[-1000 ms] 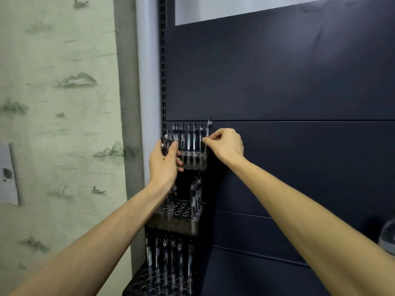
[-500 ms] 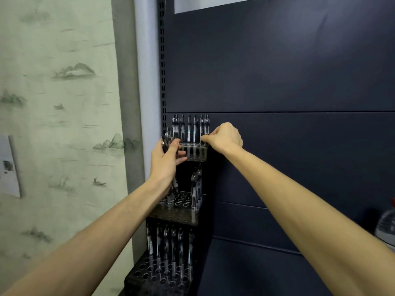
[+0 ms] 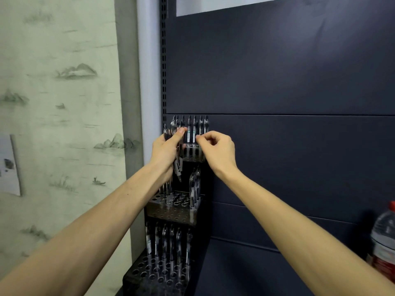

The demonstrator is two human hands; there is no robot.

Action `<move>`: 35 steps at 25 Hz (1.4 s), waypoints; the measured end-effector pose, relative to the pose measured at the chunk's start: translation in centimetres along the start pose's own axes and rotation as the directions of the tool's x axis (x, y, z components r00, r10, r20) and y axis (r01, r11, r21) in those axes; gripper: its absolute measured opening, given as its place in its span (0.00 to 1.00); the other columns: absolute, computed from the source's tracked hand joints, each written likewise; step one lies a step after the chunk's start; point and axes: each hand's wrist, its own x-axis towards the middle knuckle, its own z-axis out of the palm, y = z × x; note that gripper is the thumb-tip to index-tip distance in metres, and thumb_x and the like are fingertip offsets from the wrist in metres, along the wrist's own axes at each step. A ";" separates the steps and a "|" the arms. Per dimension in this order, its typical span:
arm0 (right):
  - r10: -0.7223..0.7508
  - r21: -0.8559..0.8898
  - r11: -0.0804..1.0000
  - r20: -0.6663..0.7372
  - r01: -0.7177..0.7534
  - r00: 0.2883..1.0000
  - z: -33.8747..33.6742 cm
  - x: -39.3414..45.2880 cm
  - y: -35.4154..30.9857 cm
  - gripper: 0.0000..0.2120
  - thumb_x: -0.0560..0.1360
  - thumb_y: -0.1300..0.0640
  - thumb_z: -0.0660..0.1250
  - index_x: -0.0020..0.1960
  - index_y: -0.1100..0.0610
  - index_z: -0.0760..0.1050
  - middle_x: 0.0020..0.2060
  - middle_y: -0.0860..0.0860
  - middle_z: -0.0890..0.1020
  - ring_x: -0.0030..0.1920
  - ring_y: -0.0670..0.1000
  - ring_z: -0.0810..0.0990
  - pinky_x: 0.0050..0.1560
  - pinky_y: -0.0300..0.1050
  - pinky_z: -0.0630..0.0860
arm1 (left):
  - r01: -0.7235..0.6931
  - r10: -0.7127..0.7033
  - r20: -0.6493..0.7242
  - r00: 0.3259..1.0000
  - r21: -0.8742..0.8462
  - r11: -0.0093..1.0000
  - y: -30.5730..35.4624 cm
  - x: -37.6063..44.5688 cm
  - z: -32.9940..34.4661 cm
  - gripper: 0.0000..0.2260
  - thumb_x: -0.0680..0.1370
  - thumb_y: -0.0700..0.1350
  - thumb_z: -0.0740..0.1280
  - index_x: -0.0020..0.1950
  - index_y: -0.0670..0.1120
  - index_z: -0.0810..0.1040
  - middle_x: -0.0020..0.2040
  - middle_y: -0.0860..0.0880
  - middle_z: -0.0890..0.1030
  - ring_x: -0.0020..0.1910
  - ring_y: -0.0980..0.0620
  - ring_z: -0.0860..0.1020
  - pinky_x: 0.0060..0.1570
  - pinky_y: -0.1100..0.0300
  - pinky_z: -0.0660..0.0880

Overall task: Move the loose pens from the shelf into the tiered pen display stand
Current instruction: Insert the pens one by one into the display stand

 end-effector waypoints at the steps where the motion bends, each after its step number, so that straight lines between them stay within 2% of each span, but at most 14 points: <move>1: -0.030 0.011 1.000 0.029 0.029 0.999 -0.1 -0.1 -0.1 0.09 0.75 0.47 0.71 0.40 0.49 0.84 0.31 0.43 0.82 0.35 0.44 0.79 0.45 0.50 0.79 | 0.011 -0.011 0.014 1.000 -0.005 1.000 0.2 0.0 0.0 0.11 0.82 0.44 0.69 0.61 0.41 0.83 0.50 0.45 0.86 0.40 0.51 0.84 0.41 0.56 0.84; 4: -0.092 0.011 0.996 0.103 0.092 0.990 -0.6 -0.1 -0.1 0.05 0.75 0.48 0.73 0.45 0.48 0.87 0.37 0.42 0.86 0.42 0.43 0.83 0.51 0.50 0.81 | 0.001 -0.002 0.011 1.000 0.076 0.997 0.2 0.2 -0.2 0.12 0.82 0.46 0.69 0.62 0.43 0.83 0.54 0.42 0.86 0.50 0.44 0.85 0.54 0.45 0.83; 6: -0.124 -0.052 0.990 0.167 0.135 0.978 -0.7 -0.3 0.0 0.06 0.74 0.45 0.75 0.46 0.46 0.87 0.39 0.40 0.86 0.43 0.42 0.83 0.51 0.50 0.81 | -0.013 0.014 -0.002 1.000 0.117 0.993 0.1 0.1 -0.4 0.13 0.82 0.47 0.69 0.63 0.42 0.82 0.54 0.42 0.85 0.52 0.42 0.83 0.56 0.43 0.81; 9: -0.159 -0.194 0.961 0.202 0.199 0.966 -0.5 -0.6 0.2 0.10 0.72 0.40 0.75 0.47 0.44 0.87 0.40 0.40 0.85 0.42 0.43 0.81 0.47 0.50 0.80 | -0.029 0.031 -0.013 0.999 0.133 0.991 0.2 0.0 -0.3 0.14 0.82 0.45 0.70 0.64 0.38 0.80 0.51 0.39 0.83 0.48 0.42 0.82 0.49 0.46 0.82; 11: -0.160 -0.226 0.953 0.199 0.204 0.967 -0.5 -0.6 0.2 0.09 0.72 0.43 0.76 0.49 0.45 0.87 0.42 0.41 0.85 0.44 0.43 0.80 0.48 0.49 0.79 | -0.024 0.026 -0.009 1.000 0.136 0.990 0.3 -0.1 -0.4 0.14 0.81 0.45 0.70 0.63 0.37 0.80 0.49 0.39 0.83 0.46 0.42 0.82 0.43 0.50 0.83; 13: -0.141 -0.263 0.945 0.206 0.193 0.968 -0.3 -0.5 -0.1 0.09 0.73 0.44 0.76 0.50 0.46 0.87 0.44 0.41 0.86 0.46 0.43 0.81 0.50 0.47 0.79 | -0.017 0.017 0.003 1.000 0.123 0.992 0.4 -0.2 -0.5 0.14 0.81 0.45 0.70 0.62 0.38 0.81 0.47 0.41 0.83 0.42 0.45 0.83 0.43 0.50 0.84; 15: -0.086 -0.208 0.970 0.175 0.122 0.981 -0.2 0.0 -0.2 0.09 0.71 0.44 0.77 0.48 0.47 0.87 0.41 0.40 0.87 0.46 0.42 0.83 0.51 0.47 0.81 | -0.069 0.069 0.004 0.998 0.151 0.986 0.5 -0.2 -0.7 0.12 0.82 0.47 0.70 0.57 0.38 0.82 0.43 0.43 0.81 0.37 0.49 0.80 0.43 0.51 0.82; 17: -0.004 -0.068 0.998 0.091 0.010 0.996 -0.5 1.3 -0.5 0.08 0.69 0.46 0.80 0.45 0.48 0.87 0.40 0.41 0.87 0.46 0.42 0.85 0.55 0.48 0.82 | -0.143 0.152 -0.024 0.988 0.232 0.962 0.6 -0.2 -0.9 0.11 0.82 0.50 0.69 0.48 0.42 0.81 0.36 0.46 0.77 0.31 0.54 0.74 0.38 0.57 0.74; 19: 0.039 0.007 0.999 0.004 -0.039 0.999 -1.2 2.9 -1.0 0.07 0.68 0.47 0.80 0.43 0.48 0.87 0.40 0.42 0.87 0.47 0.43 0.85 0.58 0.50 0.81 | -0.188 0.206 -0.027 0.978 0.297 0.936 0.8 -0.1 -1.3 0.13 0.83 0.52 0.66 0.45 0.45 0.80 0.34 0.48 0.76 0.28 0.57 0.72 0.34 0.62 0.71; 22: 0.082 0.015 0.997 -0.109 -0.081 0.991 -2.5 4.9 -2.2 0.06 0.69 0.46 0.79 0.39 0.45 0.84 0.39 0.42 0.87 0.46 0.45 0.85 0.55 0.50 0.82 | -0.211 0.221 0.006 0.975 0.325 0.922 0.9 -0.2 -1.7 0.13 0.85 0.53 0.63 0.47 0.47 0.80 0.34 0.47 0.77 0.28 0.56 0.73 0.34 0.59 0.74; 25: 0.086 0.003 0.996 -0.158 -0.087 0.984 -2.6 5.8 -2.8 0.06 0.71 0.46 0.78 0.44 0.48 0.86 0.37 0.43 0.86 0.42 0.47 0.86 0.52 0.49 0.83 | -0.221 0.214 0.059 0.975 0.354 0.909 1.1 -0.1 -1.4 0.14 0.86 0.53 0.61 0.56 0.43 0.80 0.29 0.53 0.74 0.26 0.56 0.70 0.28 0.62 0.70; 28: 0.056 -0.078 0.995 -0.143 -0.068 0.988 -2.2 5.8 -3.0 0.07 0.72 0.46 0.77 0.46 0.48 0.86 0.37 0.42 0.86 0.41 0.46 0.86 0.51 0.49 0.83 | -0.226 0.211 0.082 0.974 0.408 0.885 1.4 -0.1 -0.5 0.13 0.85 0.54 0.62 0.50 0.45 0.76 0.30 0.55 0.72 0.28 0.57 0.68 0.29 0.63 0.67; 31: 0.068 -0.096 0.992 -0.134 -0.081 0.989 -2.2 5.8 -2.6 0.08 0.71 0.45 0.77 0.47 0.47 0.85 0.38 0.43 0.86 0.43 0.47 0.86 0.51 0.50 0.83 | -0.238 0.234 0.067 0.970 0.459 0.856 1.6 -0.3 0.1 0.12 0.84 0.54 0.63 0.47 0.48 0.72 0.33 0.53 0.72 0.29 0.55 0.68 0.32 0.58 0.66; 35: 0.078 -0.116 0.989 -0.127 -0.093 0.989 -2.0 5.5 -2.1 0.07 0.70 0.45 0.78 0.44 0.47 0.84 0.39 0.45 0.86 0.43 0.49 0.86 0.51 0.51 0.83 | -0.193 0.184 0.058 0.981 0.337 0.922 1.8 -0.5 0.3 0.07 0.83 0.46 0.57 0.45 0.50 0.67 0.28 0.56 0.69 0.26 0.56 0.63 0.26 0.61 0.61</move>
